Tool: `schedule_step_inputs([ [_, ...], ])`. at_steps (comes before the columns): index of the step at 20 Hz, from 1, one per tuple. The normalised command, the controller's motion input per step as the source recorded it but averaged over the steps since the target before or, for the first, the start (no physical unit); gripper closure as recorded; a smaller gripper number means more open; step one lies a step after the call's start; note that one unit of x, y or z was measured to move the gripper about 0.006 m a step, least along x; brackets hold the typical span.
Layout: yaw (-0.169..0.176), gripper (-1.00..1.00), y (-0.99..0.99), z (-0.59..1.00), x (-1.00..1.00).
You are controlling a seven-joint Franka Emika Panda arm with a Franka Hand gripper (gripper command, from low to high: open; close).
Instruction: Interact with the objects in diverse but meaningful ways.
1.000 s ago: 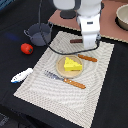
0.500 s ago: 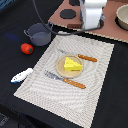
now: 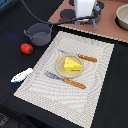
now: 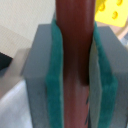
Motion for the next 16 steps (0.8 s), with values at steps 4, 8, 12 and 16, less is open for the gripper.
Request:
schedule_step_inputs([
  [4,0.0,1.0,-1.0,0.04,0.34],
  [8,0.0,1.0,-1.0,0.0,0.51],
  [12,0.0,1.0,-1.0,-0.01,0.52],
  [16,0.0,1.0,-1.0,-0.34,0.14],
])
